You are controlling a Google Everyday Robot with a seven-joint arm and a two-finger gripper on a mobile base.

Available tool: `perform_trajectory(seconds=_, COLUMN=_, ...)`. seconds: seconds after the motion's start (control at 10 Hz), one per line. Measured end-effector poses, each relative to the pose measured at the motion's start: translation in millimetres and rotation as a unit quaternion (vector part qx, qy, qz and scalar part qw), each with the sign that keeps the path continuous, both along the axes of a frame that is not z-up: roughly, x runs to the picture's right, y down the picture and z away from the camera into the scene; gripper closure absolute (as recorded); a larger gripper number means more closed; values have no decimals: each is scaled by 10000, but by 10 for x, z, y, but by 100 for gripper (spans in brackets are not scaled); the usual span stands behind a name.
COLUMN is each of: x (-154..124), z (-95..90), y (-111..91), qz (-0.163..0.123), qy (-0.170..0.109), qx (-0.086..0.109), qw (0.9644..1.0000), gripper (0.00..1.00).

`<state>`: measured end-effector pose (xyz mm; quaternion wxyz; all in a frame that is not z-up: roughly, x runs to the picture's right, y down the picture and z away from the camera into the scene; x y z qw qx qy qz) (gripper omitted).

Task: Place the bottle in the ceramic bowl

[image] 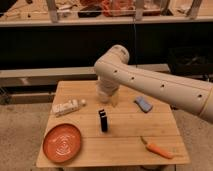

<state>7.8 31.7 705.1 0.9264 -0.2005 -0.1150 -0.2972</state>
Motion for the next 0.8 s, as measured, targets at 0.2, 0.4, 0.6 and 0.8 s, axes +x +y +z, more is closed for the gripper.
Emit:
perform_trajectory(seconds=0.2, x=-243, z=14, y=-63, qz=-206, qy=-224, qx=30, qw=9995, gripper=20)
perform_trajectory(seconds=0.4, x=-357, z=31, y=-89, qz=-358, qy=-368, qx=68, qw=9987, gripper=20)
perform_trajectory(seconds=0.6, x=-495, z=68, y=-121, qz=-498, qy=-552, qx=105, qw=9972, gripper=20)
perform_trajectory(seconds=0.8, x=-736, z=111, y=-153, qz=-682, qy=-763, qx=119, qw=9947, gripper=20)
